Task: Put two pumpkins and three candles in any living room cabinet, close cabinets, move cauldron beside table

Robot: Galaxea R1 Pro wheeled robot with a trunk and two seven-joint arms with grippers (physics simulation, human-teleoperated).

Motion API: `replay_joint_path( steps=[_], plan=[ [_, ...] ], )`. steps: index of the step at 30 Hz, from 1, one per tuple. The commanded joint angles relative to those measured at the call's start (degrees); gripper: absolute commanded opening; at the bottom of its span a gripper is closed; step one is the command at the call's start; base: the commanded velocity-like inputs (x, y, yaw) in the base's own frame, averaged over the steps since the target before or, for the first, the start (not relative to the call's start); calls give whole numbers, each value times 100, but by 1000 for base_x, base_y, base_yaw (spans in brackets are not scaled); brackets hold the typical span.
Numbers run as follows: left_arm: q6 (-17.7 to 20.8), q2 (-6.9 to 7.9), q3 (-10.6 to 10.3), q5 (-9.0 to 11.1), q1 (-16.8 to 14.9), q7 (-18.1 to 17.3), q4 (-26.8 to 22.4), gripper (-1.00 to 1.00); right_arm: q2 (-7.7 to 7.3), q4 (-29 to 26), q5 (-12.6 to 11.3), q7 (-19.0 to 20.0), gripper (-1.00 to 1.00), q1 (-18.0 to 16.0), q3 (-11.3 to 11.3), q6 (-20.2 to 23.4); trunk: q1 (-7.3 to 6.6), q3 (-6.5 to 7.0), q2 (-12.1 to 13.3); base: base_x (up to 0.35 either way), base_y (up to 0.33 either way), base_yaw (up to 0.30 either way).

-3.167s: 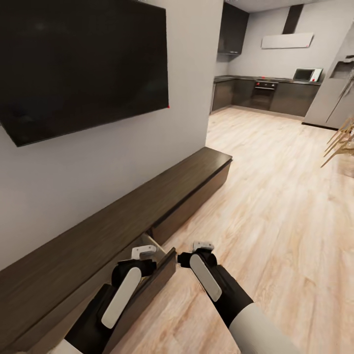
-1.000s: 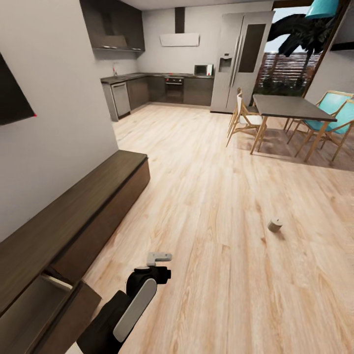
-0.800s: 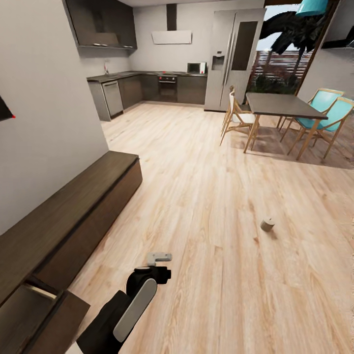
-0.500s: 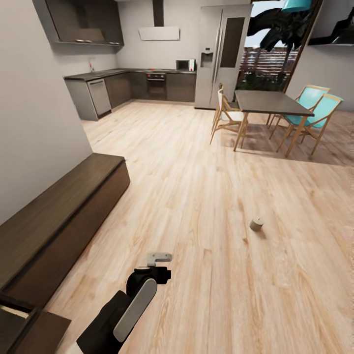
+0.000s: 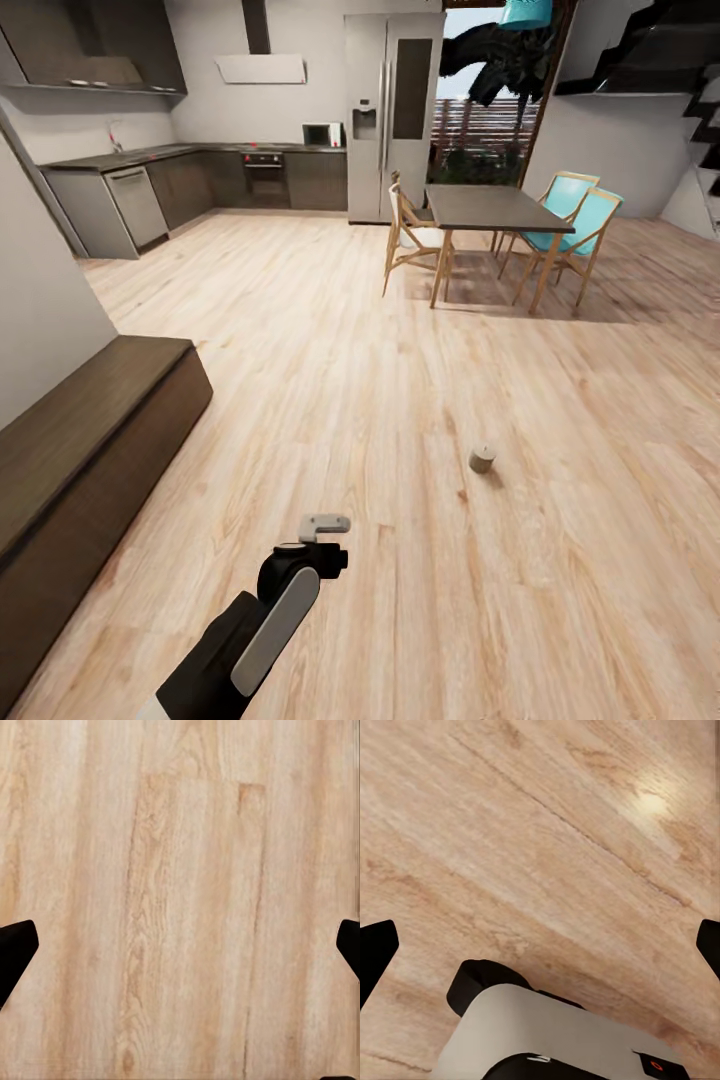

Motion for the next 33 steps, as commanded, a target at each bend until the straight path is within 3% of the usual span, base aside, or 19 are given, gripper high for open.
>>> replay_joint_path(
  steps=[1,15,20,27,33],
  plan=[
    [6,1,-9,56,-4,60,-6,100,0,-9,-27,-27,100,-2,3,27,0,1,-2,24,-4,-264],
    [6,2,-5,77,-4,60,-6,100,8,-3,-20,128,100,-2,32,19,0,86,-2,4,1,-249],
    [6,2,-4,82,-4,60,-6,100,31,-3,82,129,100,-2,59,18,0,120,-2,61,68,-228],
    [6,2,-5,88,-4,60,-6,100,27,-3,233,129,100,-2,515,-244,0,170,-2,8,8,-206],
    [13,2,-8,89,-4,52,-6,100,29,-3,244,129,100,-2,662,-350,0,214,-2,0,0,-198]
  ],
)
